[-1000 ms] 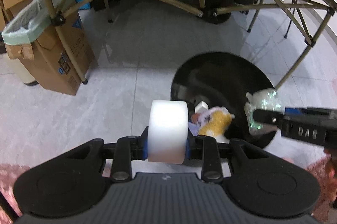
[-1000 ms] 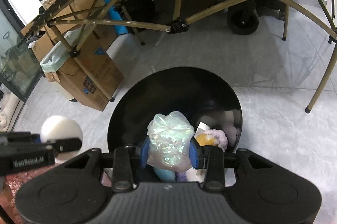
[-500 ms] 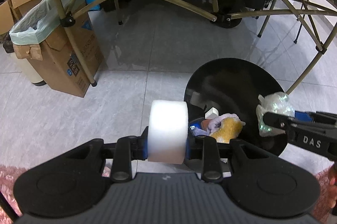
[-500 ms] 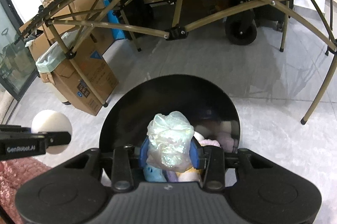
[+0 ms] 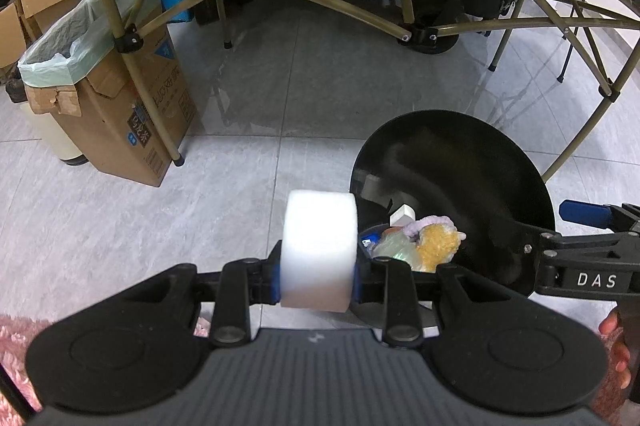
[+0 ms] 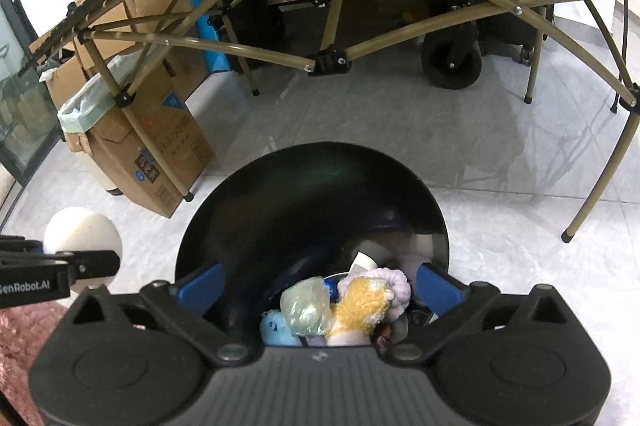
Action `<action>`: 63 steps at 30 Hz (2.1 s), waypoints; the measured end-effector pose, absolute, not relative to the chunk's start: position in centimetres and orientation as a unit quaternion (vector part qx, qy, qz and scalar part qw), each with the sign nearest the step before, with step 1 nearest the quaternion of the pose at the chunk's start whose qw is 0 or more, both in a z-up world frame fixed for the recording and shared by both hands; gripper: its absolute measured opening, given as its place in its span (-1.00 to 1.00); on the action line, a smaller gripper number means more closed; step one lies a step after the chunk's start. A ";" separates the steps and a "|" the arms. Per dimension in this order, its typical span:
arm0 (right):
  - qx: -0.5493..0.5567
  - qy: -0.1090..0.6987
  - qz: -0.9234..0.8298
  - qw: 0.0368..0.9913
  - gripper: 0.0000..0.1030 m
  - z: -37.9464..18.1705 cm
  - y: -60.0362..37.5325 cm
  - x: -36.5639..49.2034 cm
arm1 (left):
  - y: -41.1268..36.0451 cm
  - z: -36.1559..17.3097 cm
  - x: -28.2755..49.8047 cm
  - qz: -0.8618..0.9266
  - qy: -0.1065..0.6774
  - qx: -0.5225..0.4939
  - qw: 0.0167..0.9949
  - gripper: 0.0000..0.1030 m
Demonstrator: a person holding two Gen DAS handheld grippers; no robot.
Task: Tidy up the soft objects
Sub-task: 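Lower the plastic bag into the bin and open the right gripper, then lower the foam roll into the bin with the left gripper, then open the left gripper to release the foam roll and lift away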
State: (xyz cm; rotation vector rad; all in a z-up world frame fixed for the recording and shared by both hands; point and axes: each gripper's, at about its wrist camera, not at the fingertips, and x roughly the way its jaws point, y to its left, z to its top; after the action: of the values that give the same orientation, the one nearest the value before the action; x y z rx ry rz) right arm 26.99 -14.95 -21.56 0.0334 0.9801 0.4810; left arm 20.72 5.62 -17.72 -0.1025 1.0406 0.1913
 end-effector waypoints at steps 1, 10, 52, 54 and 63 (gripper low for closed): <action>0.015 0.465 0.229 0.855 0.99 -21.5 -14.9 27.0 | 5.7 -17.7 20.7 0.092 0.496 -0.049 0.862 -0.43; -0.002 0.457 0.227 0.860 1.00 -20.5 -15.2 26.4 | 5.3 -17.5 20.5 0.087 0.496 -0.044 0.863 -0.43; 0.078 0.443 0.079 0.889 1.00 -17.0 -25.6 27.5 | -4.0 -21.0 27.2 -0.003 0.506 0.017 0.863 -0.43; 0.078 0.444 0.081 0.889 1.00 -16.9 -25.5 27.6 | -3.9 -21.1 27.3 -0.003 0.505 0.018 0.863 -0.43; 0.072 0.445 0.080 0.889 1.00 -17.1 -25.1 27.8 | -3.0 -19.9 27.0 0.020 0.479 -0.007 0.878 1.00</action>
State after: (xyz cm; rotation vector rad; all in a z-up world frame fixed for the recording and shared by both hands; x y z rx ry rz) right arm 27.79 -25.11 -17.10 0.1493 0.9236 0.1662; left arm 27.02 -3.01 -19.86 -0.0151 0.9992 0.0417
